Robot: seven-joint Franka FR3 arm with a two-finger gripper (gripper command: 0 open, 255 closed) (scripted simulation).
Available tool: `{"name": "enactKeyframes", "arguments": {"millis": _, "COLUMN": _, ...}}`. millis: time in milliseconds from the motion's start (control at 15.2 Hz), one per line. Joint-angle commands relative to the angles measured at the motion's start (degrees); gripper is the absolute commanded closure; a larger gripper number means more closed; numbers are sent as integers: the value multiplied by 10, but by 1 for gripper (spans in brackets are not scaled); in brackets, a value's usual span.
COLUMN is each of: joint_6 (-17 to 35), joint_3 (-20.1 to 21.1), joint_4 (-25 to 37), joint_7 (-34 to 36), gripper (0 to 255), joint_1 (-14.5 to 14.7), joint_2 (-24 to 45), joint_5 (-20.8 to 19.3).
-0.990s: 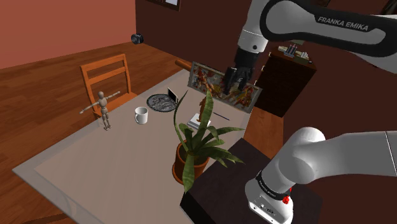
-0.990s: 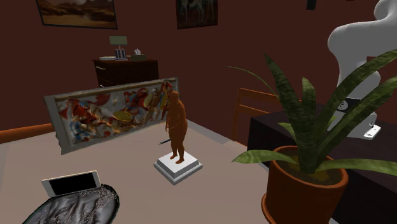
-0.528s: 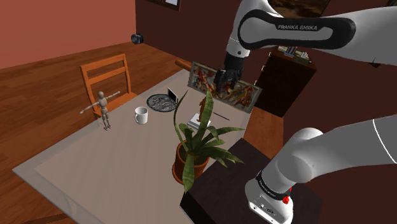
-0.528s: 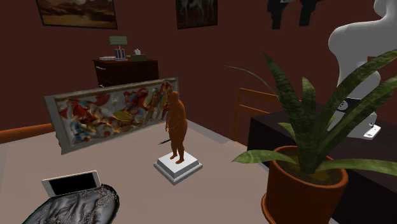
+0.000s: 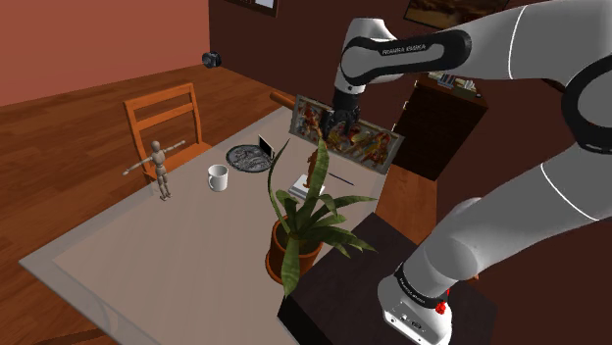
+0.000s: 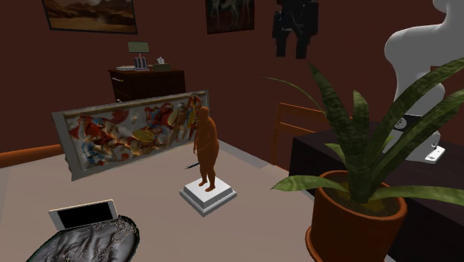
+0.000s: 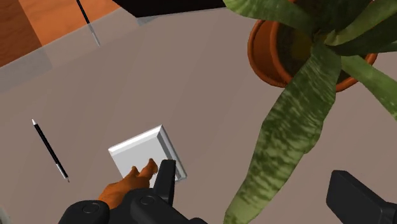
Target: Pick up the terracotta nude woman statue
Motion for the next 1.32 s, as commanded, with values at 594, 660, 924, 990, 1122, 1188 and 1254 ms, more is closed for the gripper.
{"name": "enactKeyframes", "arguments": {"millis": 594, "joint_6": 83, "joint_3": -41, "joint_4": 140, "joint_7": -36, "gripper": 0, "joint_1": -36, "joint_2": 219, "joint_5": -11}}
{"name": "enactKeyframes", "arguments": {"millis": 660, "joint_6": 87, "joint_3": -44, "joint_4": 157, "joint_7": -39, "gripper": 0, "joint_1": -40, "joint_2": 239, "joint_5": -11}}
{"name": "enactKeyframes", "arguments": {"millis": 924, "joint_6": 96, "joint_3": -53, "joint_4": 233, "joint_7": -52, "gripper": 0, "joint_1": -55, "joint_2": 321, "joint_5": -5}}
{"name": "enactKeyframes", "arguments": {"millis": 990, "joint_6": 96, "joint_3": -55, "joint_4": 253, "joint_7": -55, "gripper": 0, "joint_1": -59, "joint_2": 342, "joint_5": -3}}
{"name": "enactKeyframes", "arguments": {"millis": 1122, "joint_6": 96, "joint_3": -58, "joint_4": 297, "joint_7": -61, "gripper": 0, "joint_1": -68, "joint_2": 384, "joint_5": 0}}
{"name": "enactKeyframes", "arguments": {"millis": 1188, "joint_6": 94, "joint_3": -59, "joint_4": 321, "joint_7": -63, "gripper": 0, "joint_1": -73, "joint_2": 406, "joint_5": 2}}
{"name": "enactKeyframes", "arguments": {"millis": 1254, "joint_6": 92, "joint_3": -60, "joint_4": 345, "joint_7": -66, "gripper": 0, "joint_1": -78, "joint_2": 427, "joint_5": 4}}
